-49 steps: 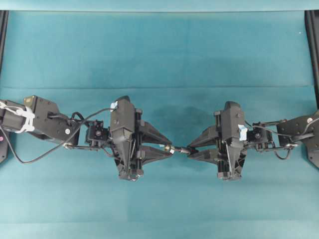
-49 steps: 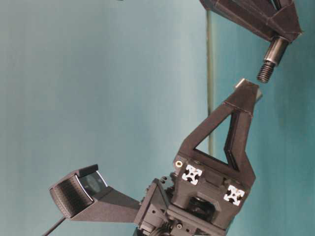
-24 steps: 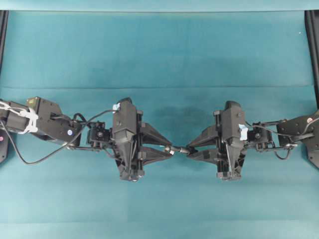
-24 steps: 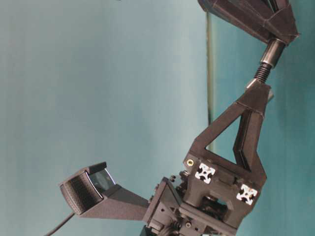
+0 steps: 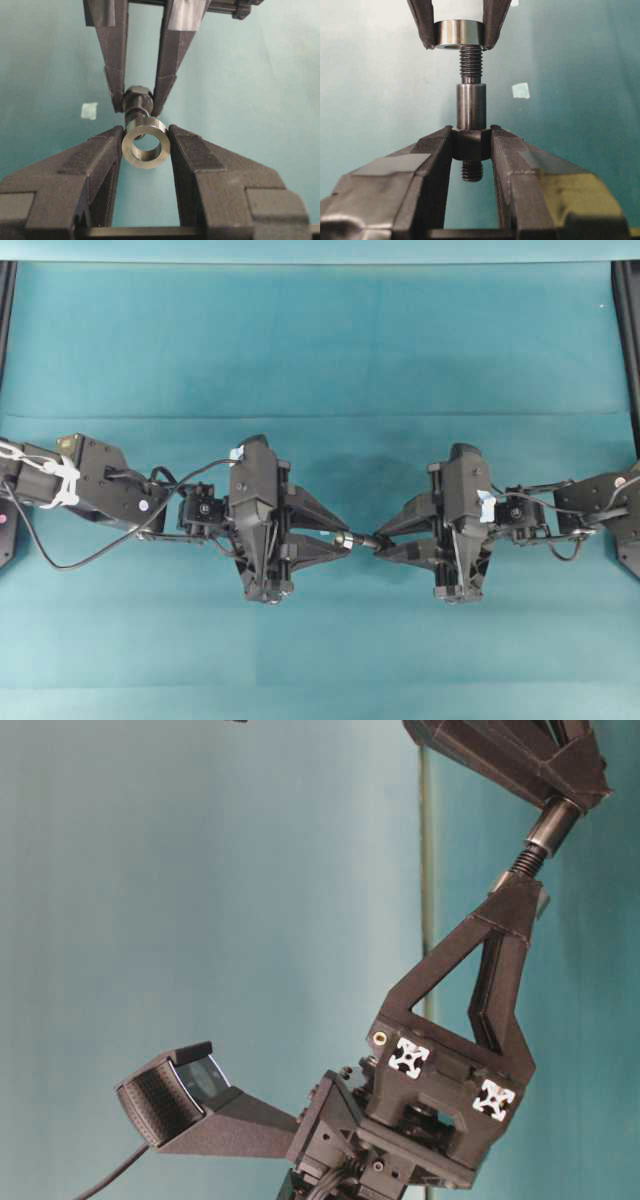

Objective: Insert the washer onto the shaft with both hands.
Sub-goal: 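Push the shaft through the washer hole with the right gripper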

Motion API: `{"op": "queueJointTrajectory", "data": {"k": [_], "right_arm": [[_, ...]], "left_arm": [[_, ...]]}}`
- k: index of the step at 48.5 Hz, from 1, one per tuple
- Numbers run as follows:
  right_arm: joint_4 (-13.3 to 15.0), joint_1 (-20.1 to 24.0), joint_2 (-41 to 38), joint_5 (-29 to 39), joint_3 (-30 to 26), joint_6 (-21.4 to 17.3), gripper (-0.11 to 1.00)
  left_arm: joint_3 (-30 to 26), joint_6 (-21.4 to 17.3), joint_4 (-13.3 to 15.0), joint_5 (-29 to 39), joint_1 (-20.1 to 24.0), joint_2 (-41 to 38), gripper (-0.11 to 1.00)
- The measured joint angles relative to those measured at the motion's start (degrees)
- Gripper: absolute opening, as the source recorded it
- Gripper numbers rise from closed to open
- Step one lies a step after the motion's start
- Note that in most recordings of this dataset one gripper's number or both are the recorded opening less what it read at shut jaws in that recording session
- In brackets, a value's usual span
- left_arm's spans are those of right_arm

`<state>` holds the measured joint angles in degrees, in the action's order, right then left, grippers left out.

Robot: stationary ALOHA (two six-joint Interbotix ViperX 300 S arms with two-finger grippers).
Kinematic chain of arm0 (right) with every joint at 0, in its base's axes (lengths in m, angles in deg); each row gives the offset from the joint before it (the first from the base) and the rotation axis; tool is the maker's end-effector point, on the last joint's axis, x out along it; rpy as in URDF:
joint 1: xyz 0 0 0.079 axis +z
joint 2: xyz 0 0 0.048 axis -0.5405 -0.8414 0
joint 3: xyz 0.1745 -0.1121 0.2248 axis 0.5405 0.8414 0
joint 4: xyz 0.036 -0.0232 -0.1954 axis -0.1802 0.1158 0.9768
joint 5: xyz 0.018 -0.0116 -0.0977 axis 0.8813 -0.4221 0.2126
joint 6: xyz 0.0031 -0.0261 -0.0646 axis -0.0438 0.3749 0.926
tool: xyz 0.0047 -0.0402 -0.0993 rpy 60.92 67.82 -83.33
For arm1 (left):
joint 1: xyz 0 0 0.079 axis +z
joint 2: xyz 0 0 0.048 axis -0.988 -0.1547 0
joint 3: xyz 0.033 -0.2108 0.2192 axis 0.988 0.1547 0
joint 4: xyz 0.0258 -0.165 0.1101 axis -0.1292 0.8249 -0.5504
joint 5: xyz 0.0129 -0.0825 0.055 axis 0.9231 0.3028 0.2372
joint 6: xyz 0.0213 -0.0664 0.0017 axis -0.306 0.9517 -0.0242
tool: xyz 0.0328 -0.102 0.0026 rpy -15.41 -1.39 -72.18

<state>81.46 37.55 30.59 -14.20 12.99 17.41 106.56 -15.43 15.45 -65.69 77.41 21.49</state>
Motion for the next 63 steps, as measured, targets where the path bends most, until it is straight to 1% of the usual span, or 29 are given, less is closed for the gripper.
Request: {"op": "queueJointTrajectory", "data": {"k": [17,34,63], "right_arm": [[0.0,0.0,-0.18,0.09,-0.09,0.0,0.0],[0.0,0.18,-0.18,-0.18,-0.7,-0.09,0.0],[0.0,0.26,-0.26,-0.26,-1.32,-0.09,0.0]], "left_arm": [[-0.26,0.0,0.0,0.0,0.0,-0.26,0.37],[-2.55,-0.09,0.0,0.79,0.26,-1.67,0.37],[-2.81,-0.44,0.09,1.85,0.26,-1.76,0.37]]}}
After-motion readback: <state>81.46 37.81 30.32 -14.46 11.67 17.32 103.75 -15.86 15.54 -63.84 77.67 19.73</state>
